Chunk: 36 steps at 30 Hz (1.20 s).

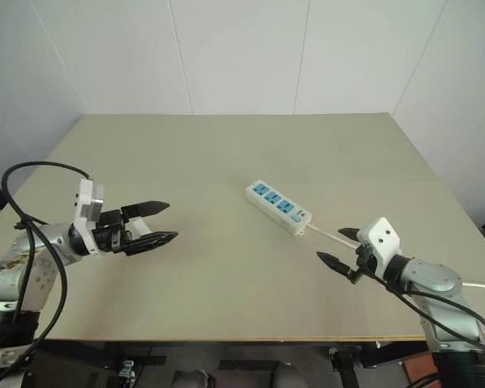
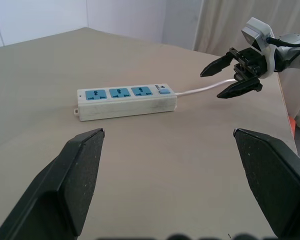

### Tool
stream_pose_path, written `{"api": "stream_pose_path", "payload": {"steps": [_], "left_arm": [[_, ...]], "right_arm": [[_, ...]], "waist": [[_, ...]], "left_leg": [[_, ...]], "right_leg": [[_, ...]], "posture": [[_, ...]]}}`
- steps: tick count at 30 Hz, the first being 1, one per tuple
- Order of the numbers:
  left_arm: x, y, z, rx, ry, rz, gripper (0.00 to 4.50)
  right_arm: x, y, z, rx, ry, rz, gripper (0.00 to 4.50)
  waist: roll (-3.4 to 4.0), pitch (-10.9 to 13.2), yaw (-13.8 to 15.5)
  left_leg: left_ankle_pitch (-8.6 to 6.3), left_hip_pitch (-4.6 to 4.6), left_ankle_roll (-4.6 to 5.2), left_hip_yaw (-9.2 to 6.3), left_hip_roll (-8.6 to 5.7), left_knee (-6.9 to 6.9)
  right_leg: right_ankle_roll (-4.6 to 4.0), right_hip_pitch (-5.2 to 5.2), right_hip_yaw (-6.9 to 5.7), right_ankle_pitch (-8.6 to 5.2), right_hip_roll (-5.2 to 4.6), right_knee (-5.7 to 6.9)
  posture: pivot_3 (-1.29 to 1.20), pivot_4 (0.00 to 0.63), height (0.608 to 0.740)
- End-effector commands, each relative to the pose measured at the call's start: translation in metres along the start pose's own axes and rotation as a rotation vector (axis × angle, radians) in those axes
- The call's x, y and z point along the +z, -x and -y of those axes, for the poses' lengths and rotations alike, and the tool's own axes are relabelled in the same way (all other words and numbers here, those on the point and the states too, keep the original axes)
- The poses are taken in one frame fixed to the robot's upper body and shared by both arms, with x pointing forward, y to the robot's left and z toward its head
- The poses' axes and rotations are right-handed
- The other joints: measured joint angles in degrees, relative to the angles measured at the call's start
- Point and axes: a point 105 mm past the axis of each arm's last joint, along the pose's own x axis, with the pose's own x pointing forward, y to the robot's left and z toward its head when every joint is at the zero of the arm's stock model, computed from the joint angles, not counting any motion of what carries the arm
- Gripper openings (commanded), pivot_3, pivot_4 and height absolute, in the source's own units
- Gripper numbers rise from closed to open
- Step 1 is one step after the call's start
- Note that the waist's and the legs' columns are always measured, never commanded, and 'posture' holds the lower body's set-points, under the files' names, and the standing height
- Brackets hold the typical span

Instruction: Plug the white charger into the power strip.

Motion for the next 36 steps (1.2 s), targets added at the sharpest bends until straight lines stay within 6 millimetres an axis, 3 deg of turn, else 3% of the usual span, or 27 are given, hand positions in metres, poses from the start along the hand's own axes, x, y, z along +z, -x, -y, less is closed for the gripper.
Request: {"api": "stream_pose_path", "payload": {"steps": [1, 16, 28, 36], "left_arm": [[0.011, 0.004, 0.003, 0.011, -0.038, 0.024, 4.50], [0.014, 0.001, 0.000, 0.019, -0.049, 0.037, 4.50], [0.021, -0.002, -0.003, 0.007, -0.070, 0.030, 4.50], [0.019, 0.000, 0.005, 0.022, -0.071, 0.024, 4.50]], "right_arm": [[0.018, 0.005, 0.014, -0.034, 0.030, 0.046, 4.47], [0.021, -0.004, 0.022, -0.061, -0.011, 0.098, 4.47], [0.017, -0.062, 0.034, 0.012, -0.032, 0.137, 4.47], [0.017, -0.101, 0.024, 0.105, -0.026, 0.135, 4.47]], "waist": [[0.00, 0.0, 0.0], [0.00, 0.0, 0.1], [0.00, 0.0, -1.2], [0.00, 0.0, -1.3]], "left_leg": [[0.00, 0.00, 0.00, 0.00, 0.00, 0.00], [0.00, 0.01, 0.00, 0.00, -0.01, 0.00], [0.00, 0.03, 0.00, 0.03, 0.00, 0.00], [0.00, 0.02, 0.00, 0.05, 0.00, -0.01]], "right_leg": [[0.00, 0.00, 0.00, 0.00, 0.00, 0.00], [0.00, 0.01, 0.00, 0.00, -0.01, 0.01], [0.00, 0.00, 0.03, 0.01, 0.00, 0.00], [0.00, -0.03, 0.07, 0.02, -0.01, 0.00]], "posture": [[0.00, 0.150, 0.740], [0.00, 0.150, 0.740], [0.00, 0.150, 0.740], [0.00, 0.150, 0.740]]}}
